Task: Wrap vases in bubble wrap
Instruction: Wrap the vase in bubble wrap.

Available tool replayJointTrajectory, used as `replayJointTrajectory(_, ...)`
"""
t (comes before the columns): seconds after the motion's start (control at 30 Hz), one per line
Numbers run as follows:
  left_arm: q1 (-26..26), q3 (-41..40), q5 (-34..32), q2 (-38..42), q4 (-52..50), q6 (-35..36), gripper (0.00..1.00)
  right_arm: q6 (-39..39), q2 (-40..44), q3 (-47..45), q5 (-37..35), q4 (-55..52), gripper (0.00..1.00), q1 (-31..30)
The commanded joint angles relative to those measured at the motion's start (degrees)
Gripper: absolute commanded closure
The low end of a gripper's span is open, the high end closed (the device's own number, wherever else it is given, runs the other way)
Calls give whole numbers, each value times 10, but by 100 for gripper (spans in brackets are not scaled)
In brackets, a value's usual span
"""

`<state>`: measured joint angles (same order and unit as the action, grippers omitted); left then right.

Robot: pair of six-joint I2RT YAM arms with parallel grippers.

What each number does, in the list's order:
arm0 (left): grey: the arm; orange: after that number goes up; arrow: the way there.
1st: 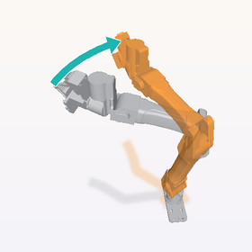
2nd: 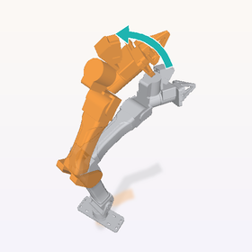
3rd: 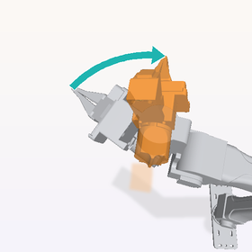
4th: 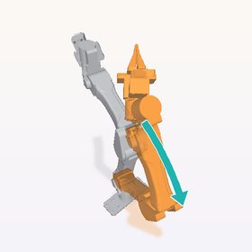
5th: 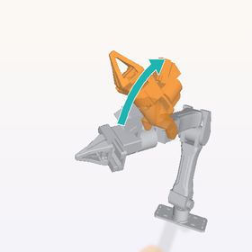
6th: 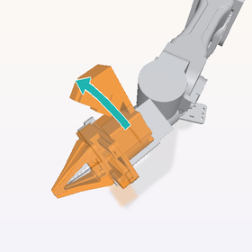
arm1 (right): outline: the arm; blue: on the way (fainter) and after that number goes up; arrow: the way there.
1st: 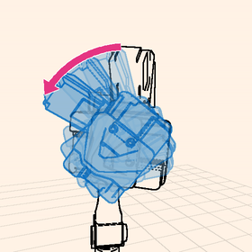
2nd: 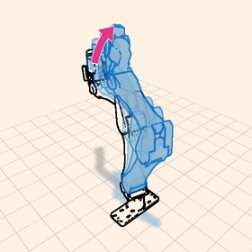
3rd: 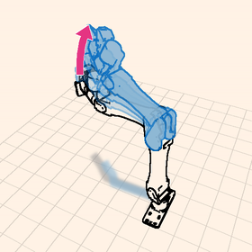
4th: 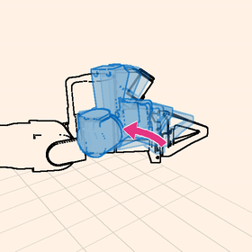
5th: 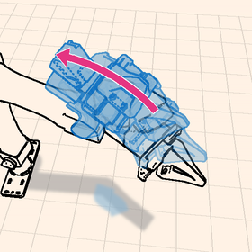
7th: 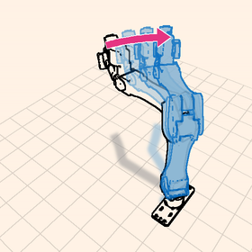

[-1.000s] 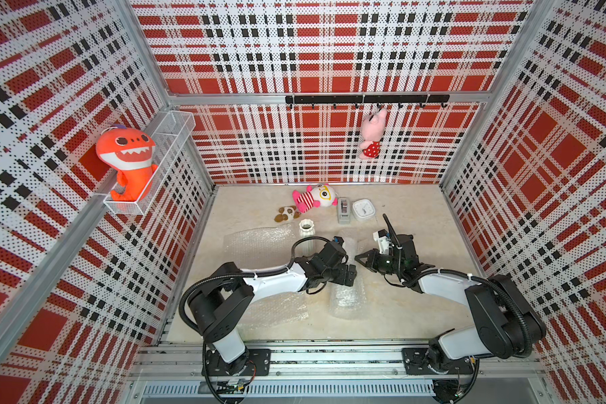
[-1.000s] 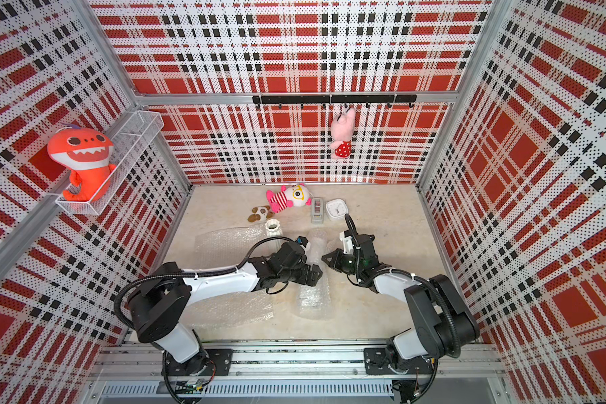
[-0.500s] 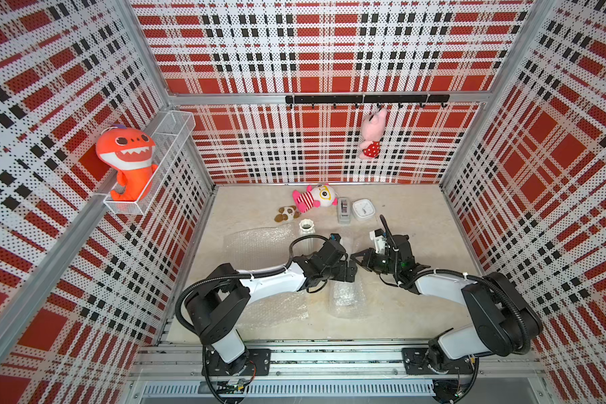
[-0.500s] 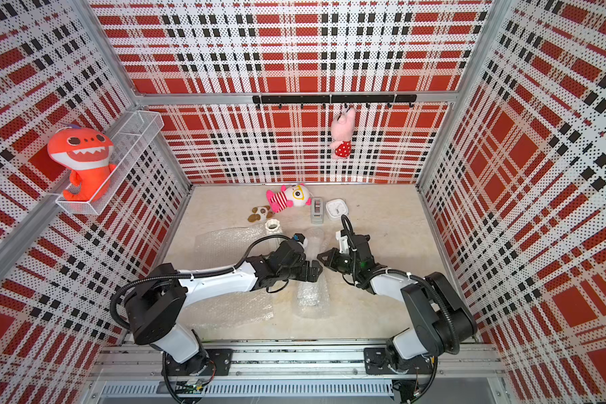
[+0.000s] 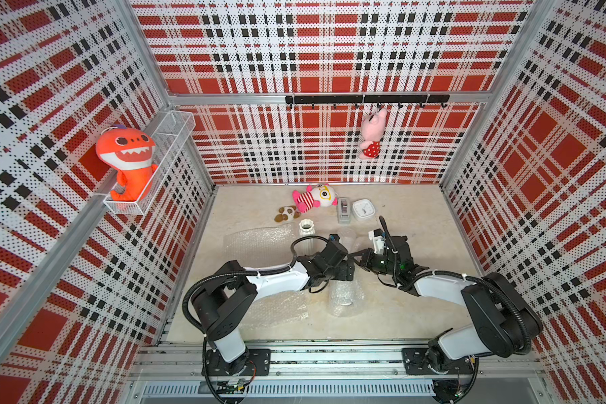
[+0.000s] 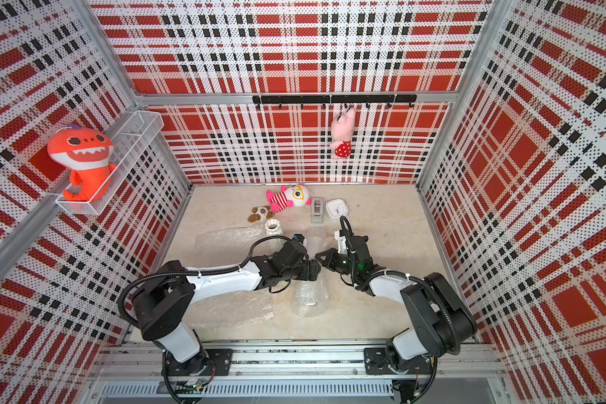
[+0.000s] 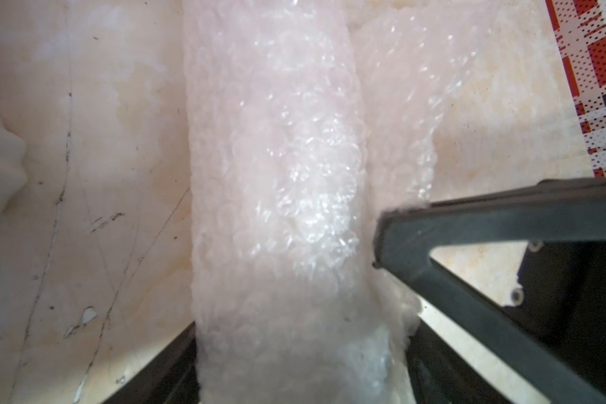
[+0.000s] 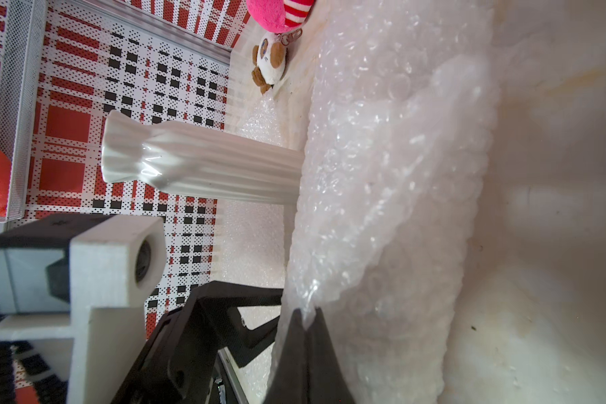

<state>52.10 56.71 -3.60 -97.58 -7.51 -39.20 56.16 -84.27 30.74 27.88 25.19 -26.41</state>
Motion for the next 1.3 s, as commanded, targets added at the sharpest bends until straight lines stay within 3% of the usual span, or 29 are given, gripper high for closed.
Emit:
replayJointTrajectory(0.0, 5, -8, 20, 2, 16, 4, 18, -16, 26, 3, -5, -1, 100, -6)
replayJointTrajectory(0.1, 1, -19, 29, 6, 22, 2, 21, -27, 35, 0, -3, -15, 92, 0)
replayJointTrajectory(0.27, -2, -32, 35, 13, 29, 3, 22, -80, 75, -4, 2, -101, 69, 21)
replayJointTrajectory(0.37, -2, -40, 45, 18, 40, 5, 23, -126, 119, -18, -4, -188, 65, 46)
replayJointTrajectory(0.5, -2, -43, 54, 20, 47, 8, 23, -180, 151, -48, -7, -276, 75, 57)
replayJointTrajectory(0.63, -2, -39, 59, 18, 52, 6, 23, -163, 145, -85, 56, -246, 89, 43)
replayJointTrajectory(0.77, -1, -41, 61, 20, 59, 0, 23, -132, 184, -88, 78, -218, 91, -3)
replayJointTrajectory(0.93, 2, -42, 61, 20, 62, -3, 23, -100, 222, -112, 91, -196, 96, -4)
replayJointTrajectory(1.27, 4, -38, 63, 24, 70, -16, 23, -64, 127, -120, 115, -71, 100, -53)
